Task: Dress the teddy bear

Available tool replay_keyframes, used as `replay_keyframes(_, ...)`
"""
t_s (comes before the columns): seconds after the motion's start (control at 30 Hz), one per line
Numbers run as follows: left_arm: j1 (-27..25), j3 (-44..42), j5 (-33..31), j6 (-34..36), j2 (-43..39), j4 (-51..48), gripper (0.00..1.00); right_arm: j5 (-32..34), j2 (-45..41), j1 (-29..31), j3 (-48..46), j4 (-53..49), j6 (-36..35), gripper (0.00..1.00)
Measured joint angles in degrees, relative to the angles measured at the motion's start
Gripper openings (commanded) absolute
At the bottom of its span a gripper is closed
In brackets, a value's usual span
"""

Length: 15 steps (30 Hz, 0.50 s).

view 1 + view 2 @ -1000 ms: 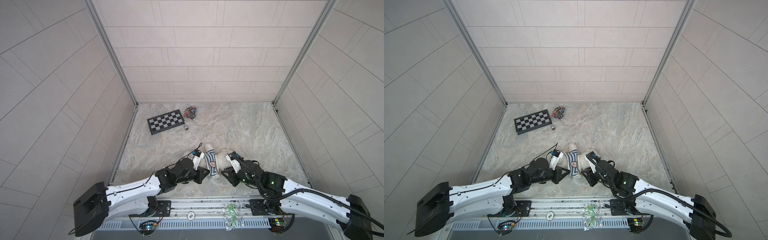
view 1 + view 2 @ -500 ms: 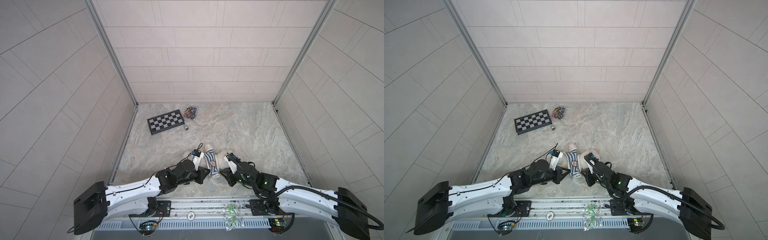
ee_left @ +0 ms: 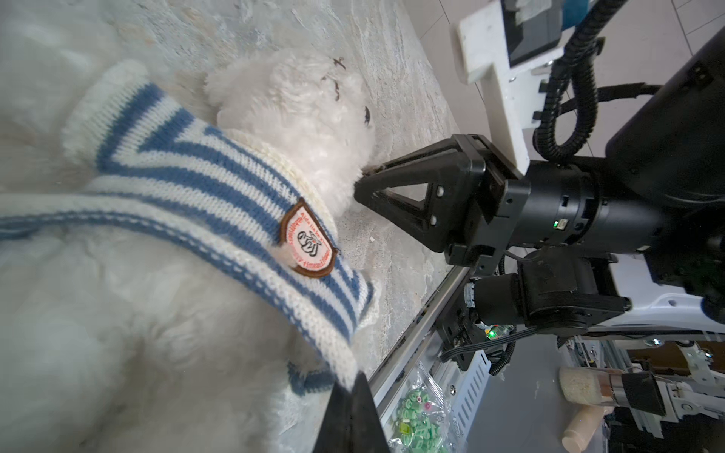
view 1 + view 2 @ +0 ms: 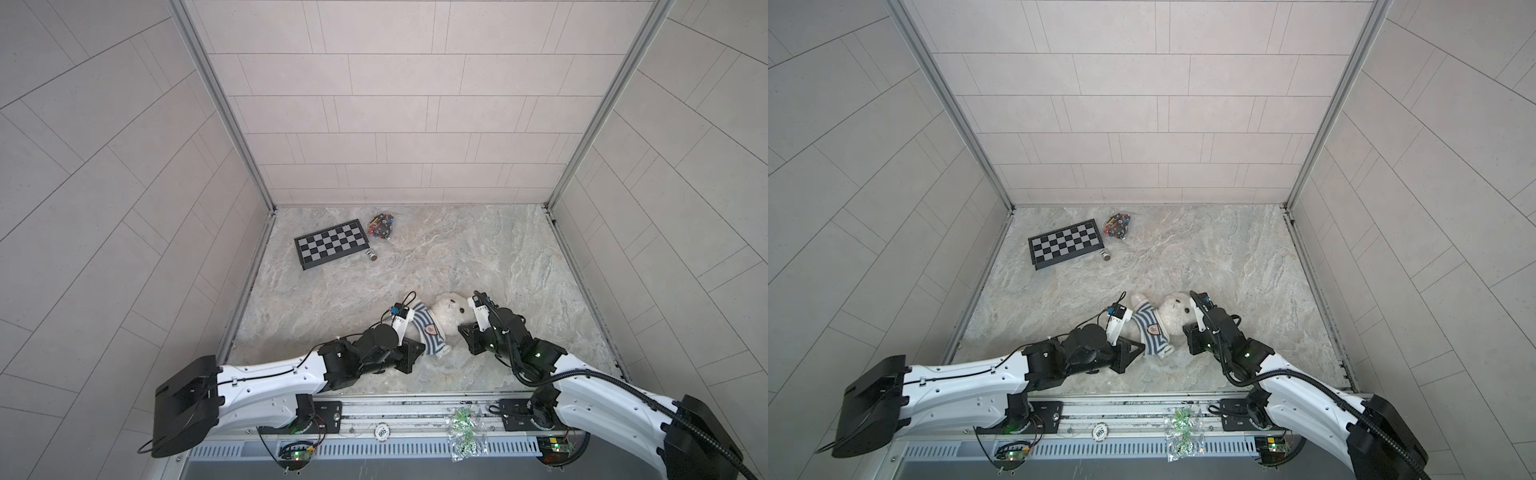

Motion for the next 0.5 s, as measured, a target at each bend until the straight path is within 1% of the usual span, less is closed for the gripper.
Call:
replay_keyframes(0.03, 0.00, 0.00, -0.55, 0.02, -0.63, -1.11, 0.05, -0.24, 0.11, 0.00, 0.09, -0.15, -0.33, 0.16)
replay_keyframes(0.17, 0.00, 0.00, -2.54, 0.94, -4.17, -6.05, 0.28, -1.11, 0.39, 0.00, 0.83, -0.83, -1.33, 0.16)
replay_keyframes(0.2, 0.00, 0.00, -2.89, 1.27, -5.49, -7.30, 0.31, -1.29, 0.31, 0.00, 0.94, -0.92, -1.46, 0.16)
replay_keyframes(0.27, 0.00, 0.20, -3.06, 2.51, -7.98, -9.62, 0.34, -1.53, -0.20, 0.00, 1.03, -1.31, -1.68, 0.16)
replay_keyframes(0.37, 0.00, 2.80, -3.13, 4.79, -10.27, -14.38, 0.35, -1.95, -1.68, 0.00, 1.09, -2.12, -1.99, 0.17)
replay_keyframes(0.5, 0.02, 9.81, -2.60, 8.68, -8.55, -18.47, 0.34, -2.36, -2.93, 0.00, 1.14, -2.78, -2.36, 0.17)
